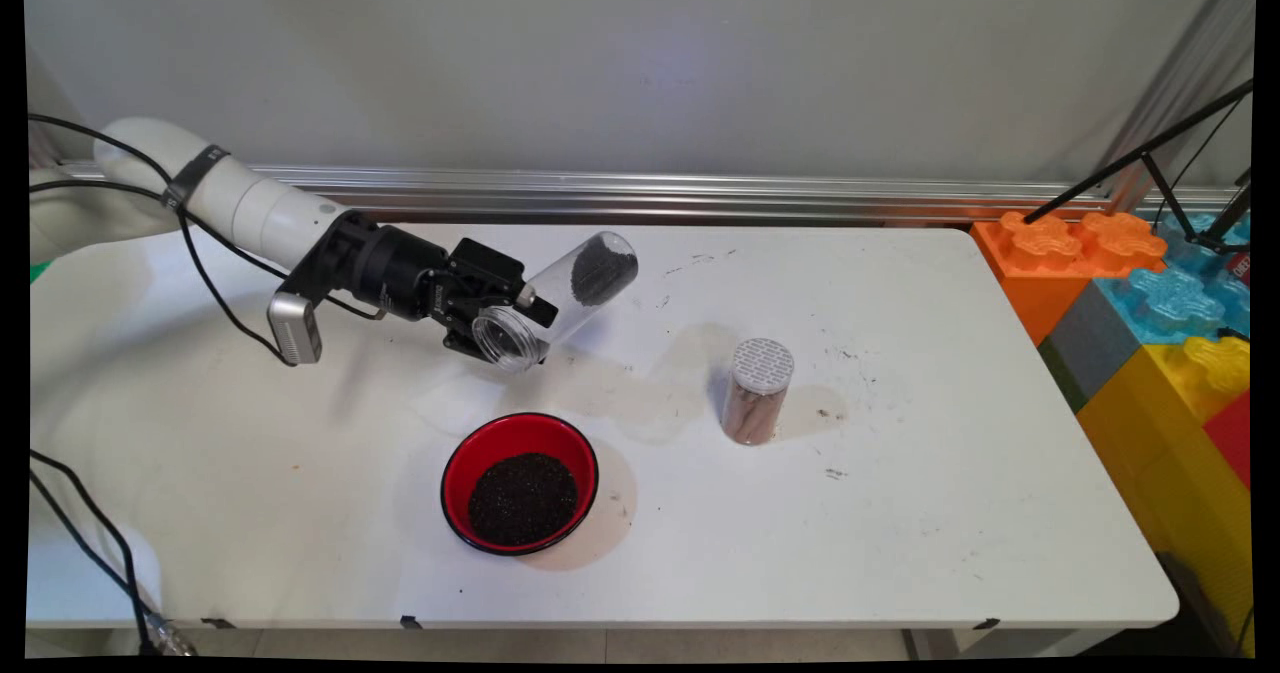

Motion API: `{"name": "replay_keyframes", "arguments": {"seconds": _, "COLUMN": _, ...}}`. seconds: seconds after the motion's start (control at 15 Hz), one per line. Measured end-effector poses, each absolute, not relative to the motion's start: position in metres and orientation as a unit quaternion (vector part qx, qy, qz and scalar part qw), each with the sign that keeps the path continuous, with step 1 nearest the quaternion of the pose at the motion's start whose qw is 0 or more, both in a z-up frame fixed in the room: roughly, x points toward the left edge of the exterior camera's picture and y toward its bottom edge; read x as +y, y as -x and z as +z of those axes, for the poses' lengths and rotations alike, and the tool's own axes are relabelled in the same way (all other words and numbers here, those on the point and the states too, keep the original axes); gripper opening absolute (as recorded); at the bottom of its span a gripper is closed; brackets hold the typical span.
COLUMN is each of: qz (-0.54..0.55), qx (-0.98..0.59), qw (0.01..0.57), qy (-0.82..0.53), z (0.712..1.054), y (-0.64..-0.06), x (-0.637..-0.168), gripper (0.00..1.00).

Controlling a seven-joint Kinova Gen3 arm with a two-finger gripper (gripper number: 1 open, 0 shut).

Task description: Pour the black seasoning powder in the red bowl

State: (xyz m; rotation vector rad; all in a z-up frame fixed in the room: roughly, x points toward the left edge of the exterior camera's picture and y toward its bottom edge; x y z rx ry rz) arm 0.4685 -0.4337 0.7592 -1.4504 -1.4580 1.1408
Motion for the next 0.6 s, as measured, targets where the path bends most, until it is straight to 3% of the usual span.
{"name": "replay_keyframes", "arguments": {"seconds": 0.6, "qz": 0.47, "qx": -0.53, "qw": 0.362, "qy": 0.607, "z": 0.76, "y": -0.4624, "x": -0.4363, "gripper": 0.0}}
